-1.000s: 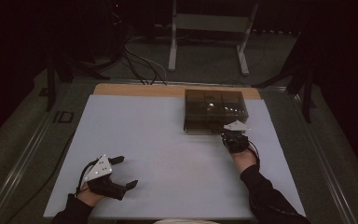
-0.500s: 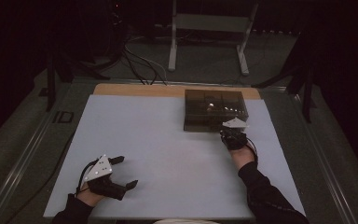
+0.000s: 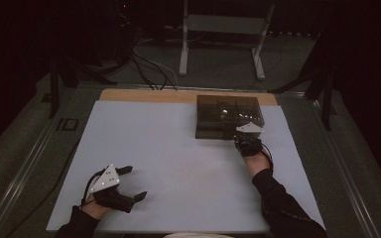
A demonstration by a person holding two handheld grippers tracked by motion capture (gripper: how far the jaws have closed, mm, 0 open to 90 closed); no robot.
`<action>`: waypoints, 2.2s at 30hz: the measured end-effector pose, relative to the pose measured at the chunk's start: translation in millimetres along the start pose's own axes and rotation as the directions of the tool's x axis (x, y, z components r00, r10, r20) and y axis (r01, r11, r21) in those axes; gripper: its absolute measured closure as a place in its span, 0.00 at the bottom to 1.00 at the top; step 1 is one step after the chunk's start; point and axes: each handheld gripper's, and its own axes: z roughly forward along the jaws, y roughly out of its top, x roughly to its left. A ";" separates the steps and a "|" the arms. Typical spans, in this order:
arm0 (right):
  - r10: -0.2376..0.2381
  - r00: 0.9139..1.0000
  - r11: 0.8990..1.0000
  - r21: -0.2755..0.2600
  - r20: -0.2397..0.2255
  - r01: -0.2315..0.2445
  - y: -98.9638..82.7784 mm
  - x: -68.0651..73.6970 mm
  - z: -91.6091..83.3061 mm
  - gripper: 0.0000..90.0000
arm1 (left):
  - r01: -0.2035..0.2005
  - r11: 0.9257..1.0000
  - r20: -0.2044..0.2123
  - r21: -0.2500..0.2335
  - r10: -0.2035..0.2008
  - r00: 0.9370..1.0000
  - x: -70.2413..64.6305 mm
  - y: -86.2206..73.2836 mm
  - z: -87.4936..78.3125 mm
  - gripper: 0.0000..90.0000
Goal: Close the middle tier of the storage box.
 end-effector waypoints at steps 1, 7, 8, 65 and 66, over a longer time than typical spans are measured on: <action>0.003 1.000 1.000 -0.001 -0.002 -0.003 0.4 -0.5 0.5 1.00 | -0.002 1.000 -0.001 0.002 0.002 1.000 0.1 0.0 0.0 0.01; 0.014 1.000 1.000 0.000 0.005 -0.014 3.5 -1.1 4.3 1.00 | 0.000 1.000 -0.001 0.000 0.000 1.000 0.0 0.0 0.0 0.01; 0.013 1.000 1.000 0.000 0.006 -0.013 3.8 -1.4 4.9 1.00 | -0.001 1.000 -0.001 0.001 0.001 1.000 0.1 0.0 -0.1 0.01; 0.059 0.995 0.998 0.026 -0.085 -0.057 5.8 7.4 -12.6 0.24 | 0.002 1.000 -0.001 0.000 -0.002 1.000 0.5 0.8 1.8 0.01; 0.063 0.994 0.998 0.027 -0.095 -0.061 6.2 7.4 -12.9 0.20 | 0.002 1.000 -0.001 0.000 -0.002 1.000 0.5 1.0 1.9 0.01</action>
